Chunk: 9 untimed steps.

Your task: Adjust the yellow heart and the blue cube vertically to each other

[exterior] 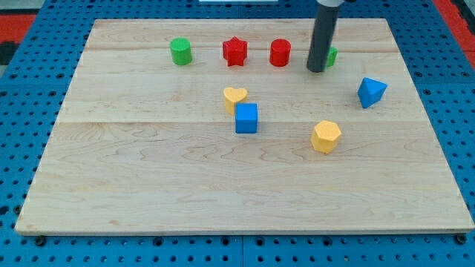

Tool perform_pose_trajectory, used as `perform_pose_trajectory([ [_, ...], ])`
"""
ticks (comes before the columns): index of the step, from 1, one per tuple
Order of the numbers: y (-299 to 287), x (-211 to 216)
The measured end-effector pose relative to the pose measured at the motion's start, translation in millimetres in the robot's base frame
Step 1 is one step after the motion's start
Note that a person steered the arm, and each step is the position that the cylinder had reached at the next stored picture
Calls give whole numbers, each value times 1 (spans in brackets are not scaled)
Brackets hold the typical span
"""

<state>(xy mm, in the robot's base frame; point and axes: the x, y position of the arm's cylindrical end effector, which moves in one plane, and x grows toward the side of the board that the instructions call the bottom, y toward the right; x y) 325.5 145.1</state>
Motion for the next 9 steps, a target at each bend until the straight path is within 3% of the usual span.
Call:
perform_pose_trajectory([
  [1, 9, -2],
  [2, 13, 36],
  [4, -120, 95],
  [5, -176, 81],
  [9, -92, 71],
])
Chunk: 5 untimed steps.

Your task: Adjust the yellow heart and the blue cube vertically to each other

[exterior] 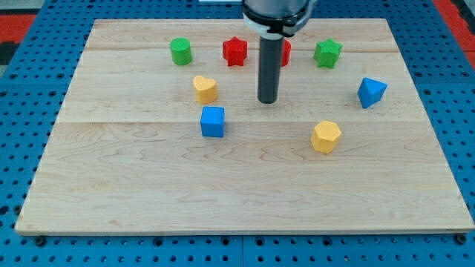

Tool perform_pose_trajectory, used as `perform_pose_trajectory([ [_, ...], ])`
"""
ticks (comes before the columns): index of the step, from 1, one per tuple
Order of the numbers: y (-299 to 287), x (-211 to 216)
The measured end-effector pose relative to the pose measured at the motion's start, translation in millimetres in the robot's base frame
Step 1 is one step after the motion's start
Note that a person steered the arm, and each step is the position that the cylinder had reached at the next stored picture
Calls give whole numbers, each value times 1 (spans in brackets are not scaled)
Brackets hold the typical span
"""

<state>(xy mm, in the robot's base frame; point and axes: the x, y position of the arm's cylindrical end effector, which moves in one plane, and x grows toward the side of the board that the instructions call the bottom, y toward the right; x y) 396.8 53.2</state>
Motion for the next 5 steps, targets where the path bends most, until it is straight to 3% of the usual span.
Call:
perform_pose_trajectory([
  [2, -3, -18],
  [5, -96, -20],
])
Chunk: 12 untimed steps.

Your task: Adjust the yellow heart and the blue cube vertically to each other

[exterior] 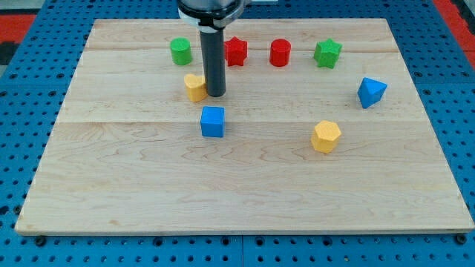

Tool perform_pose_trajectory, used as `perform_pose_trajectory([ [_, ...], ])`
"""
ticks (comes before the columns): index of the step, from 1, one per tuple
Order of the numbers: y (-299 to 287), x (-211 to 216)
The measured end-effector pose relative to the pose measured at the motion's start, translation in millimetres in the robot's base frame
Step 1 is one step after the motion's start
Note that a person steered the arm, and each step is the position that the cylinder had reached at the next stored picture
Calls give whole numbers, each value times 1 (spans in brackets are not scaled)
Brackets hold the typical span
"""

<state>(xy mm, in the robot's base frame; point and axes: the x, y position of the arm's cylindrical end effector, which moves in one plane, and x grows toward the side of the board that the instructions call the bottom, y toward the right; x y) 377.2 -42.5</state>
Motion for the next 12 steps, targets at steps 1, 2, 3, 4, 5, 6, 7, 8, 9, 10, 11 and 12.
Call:
perform_pose_trajectory([
  [1, -10, -3],
  [2, -13, -46],
  [3, -25, -46],
  [4, -50, -26],
  [5, -64, -4],
  [6, -111, 2],
  [7, -170, 17],
  [8, -157, 41],
  [9, -103, 41],
  [10, -57, 41],
  [11, -28, 41],
  [12, -35, 34],
])
